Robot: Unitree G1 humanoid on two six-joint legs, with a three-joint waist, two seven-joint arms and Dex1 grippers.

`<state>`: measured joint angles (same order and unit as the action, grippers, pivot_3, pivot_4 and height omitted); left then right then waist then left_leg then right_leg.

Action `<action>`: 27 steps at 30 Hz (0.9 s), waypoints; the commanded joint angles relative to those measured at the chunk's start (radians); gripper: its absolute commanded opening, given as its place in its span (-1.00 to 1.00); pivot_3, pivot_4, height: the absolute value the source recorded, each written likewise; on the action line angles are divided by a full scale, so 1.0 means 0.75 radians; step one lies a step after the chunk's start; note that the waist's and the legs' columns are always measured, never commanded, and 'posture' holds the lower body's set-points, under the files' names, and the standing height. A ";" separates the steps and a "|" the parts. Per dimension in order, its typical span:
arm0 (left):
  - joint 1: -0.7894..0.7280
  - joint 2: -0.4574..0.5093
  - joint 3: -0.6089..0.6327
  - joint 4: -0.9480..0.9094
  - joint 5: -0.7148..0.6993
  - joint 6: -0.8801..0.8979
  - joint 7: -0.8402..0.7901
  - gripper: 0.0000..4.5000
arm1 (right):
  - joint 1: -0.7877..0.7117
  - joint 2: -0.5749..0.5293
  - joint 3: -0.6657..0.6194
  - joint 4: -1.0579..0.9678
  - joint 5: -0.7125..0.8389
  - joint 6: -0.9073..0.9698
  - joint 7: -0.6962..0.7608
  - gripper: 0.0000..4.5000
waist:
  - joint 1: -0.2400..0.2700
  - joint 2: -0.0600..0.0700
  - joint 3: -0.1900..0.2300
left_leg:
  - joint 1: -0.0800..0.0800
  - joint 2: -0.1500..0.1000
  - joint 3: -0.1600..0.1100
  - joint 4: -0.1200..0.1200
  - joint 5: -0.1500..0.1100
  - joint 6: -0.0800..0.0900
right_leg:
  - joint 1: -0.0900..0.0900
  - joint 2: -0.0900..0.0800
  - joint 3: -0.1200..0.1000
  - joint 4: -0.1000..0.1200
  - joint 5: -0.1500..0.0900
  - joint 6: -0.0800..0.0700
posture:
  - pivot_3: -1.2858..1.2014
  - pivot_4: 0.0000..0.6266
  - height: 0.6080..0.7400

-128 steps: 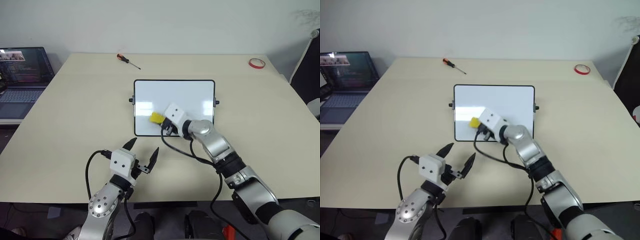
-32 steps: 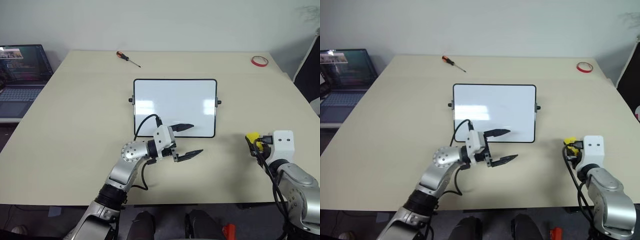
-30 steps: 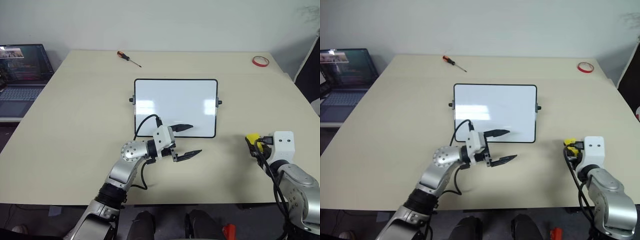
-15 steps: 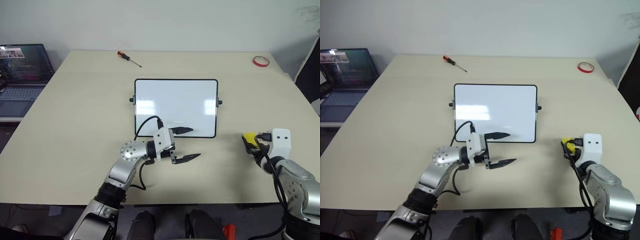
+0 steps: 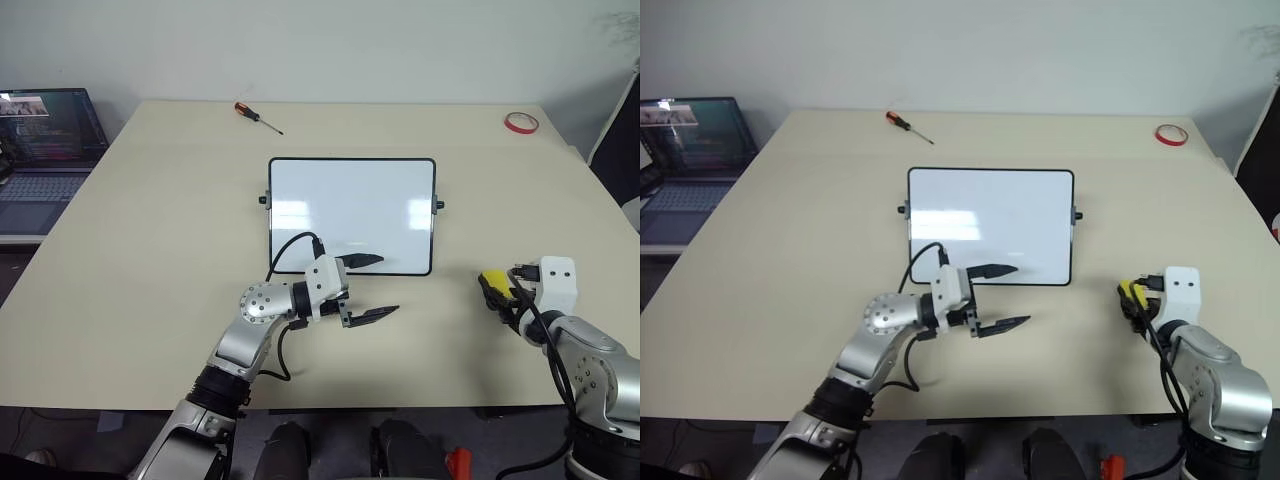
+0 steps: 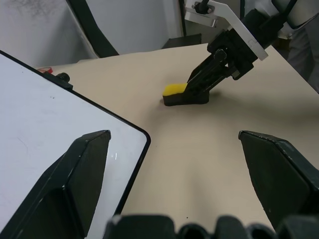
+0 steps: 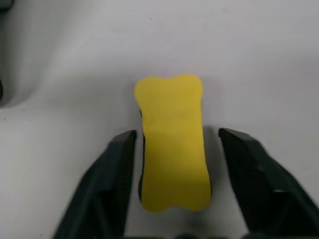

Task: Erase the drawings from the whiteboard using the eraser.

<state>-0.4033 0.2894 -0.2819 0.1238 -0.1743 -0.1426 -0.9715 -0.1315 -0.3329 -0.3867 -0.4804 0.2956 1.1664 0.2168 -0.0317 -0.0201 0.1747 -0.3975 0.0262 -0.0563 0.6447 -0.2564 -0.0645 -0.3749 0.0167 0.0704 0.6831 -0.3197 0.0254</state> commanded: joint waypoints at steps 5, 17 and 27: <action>-0.028 -0.001 0.010 -0.004 0.005 -0.032 0.002 1.00 | -0.026 -0.012 -0.042 -0.029 0.018 -0.009 -0.023 0.99 | 0.000 0.000 0.000 | 0.000 0.000 0.000 0.000 0.000 0.000 | 0.000 0.000 0.000 0.000 0.000 0.000 | 0.03 -0.52 1.00; 0.107 0.027 0.218 -0.382 -0.194 0.334 0.233 1.00 | 0.045 0.098 -0.146 -0.350 0.069 -0.025 -0.099 0.99 | -0.001 0.001 -0.001 | -0.001 0.004 -0.002 0.000 0.000 0.000 | 0.000 0.000 0.001 0.001 0.000 0.000 | 0.03 -0.52 1.00; 0.548 -0.047 0.394 -0.695 -0.028 0.408 0.729 1.00 | 0.484 0.231 -0.011 -0.509 -0.002 -0.658 0.022 0.99 | -0.001 0.003 -0.003 | 0.001 0.004 -0.003 0.000 0.000 0.000 | 0.001 -0.003 0.001 0.000 0.000 0.001 | 0.03 -0.52 1.00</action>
<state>-0.0079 0.2656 -0.0110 -0.3404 -0.2232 0.1994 -0.4784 0.2004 -0.1616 -0.4063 -0.8274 0.3201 0.7858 0.2121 -0.0323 -0.0179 0.1726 -0.3967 0.0293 -0.0586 0.6446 -0.2564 -0.0646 -0.3736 0.0141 0.0710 0.6827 -0.3201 0.0260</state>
